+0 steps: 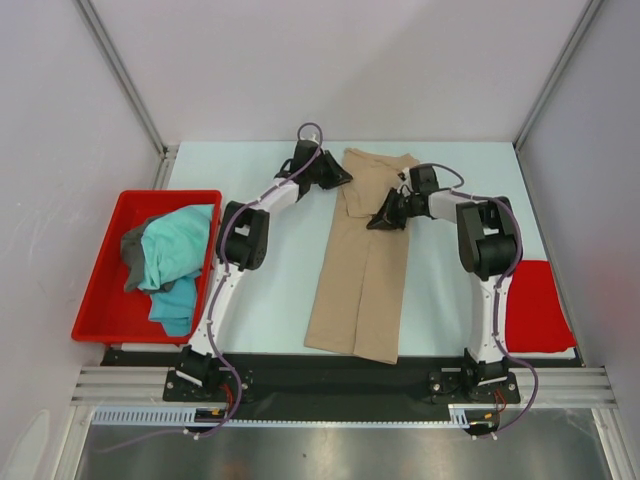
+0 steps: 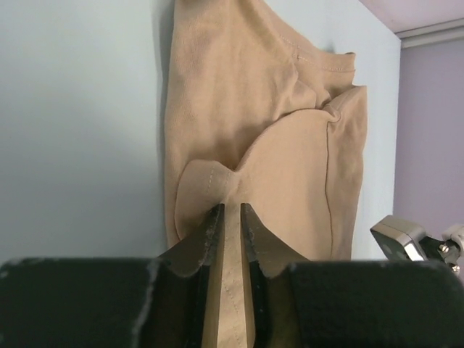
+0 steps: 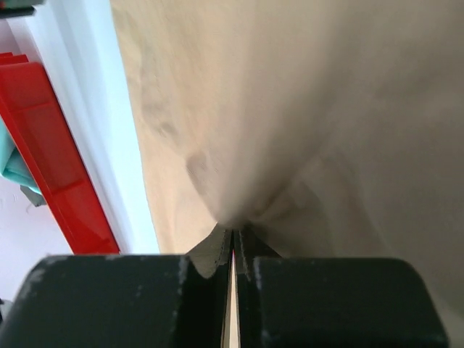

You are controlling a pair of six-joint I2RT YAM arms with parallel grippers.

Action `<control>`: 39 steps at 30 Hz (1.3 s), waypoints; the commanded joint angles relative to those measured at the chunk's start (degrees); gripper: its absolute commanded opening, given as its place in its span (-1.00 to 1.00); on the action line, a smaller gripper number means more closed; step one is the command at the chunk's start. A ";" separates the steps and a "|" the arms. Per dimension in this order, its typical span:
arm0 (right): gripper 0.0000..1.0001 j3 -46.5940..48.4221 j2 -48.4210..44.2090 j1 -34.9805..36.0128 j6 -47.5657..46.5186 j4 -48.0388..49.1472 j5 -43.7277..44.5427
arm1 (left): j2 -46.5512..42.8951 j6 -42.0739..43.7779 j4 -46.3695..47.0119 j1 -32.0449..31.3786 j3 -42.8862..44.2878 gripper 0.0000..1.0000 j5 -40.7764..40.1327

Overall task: Fold and stack the t-shirts
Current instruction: Fold the tshirt

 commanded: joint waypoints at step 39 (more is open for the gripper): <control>0.12 -56.95 -77.84 27.60 28.72 -32.03 24.07 | -83.92 19.13 -25.77 -11.99 -90.21 0.04 1.21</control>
